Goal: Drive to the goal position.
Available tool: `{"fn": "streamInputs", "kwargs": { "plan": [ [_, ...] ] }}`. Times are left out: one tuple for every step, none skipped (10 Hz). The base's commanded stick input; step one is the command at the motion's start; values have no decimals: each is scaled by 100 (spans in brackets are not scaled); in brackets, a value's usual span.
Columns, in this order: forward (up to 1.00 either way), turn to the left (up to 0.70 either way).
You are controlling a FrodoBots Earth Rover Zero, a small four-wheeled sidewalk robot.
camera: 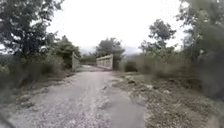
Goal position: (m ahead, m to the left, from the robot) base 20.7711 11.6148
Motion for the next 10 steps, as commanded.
{"fn": "streamInputs", "kwargs": {
  "plan": [
    [30,0],
    [30,0],
    [30,56],
    [30,23],
    [30,0],
    [30,0],
    [30,0],
    [30,0],
    [30,0],
    [30,0]
  ]
}}
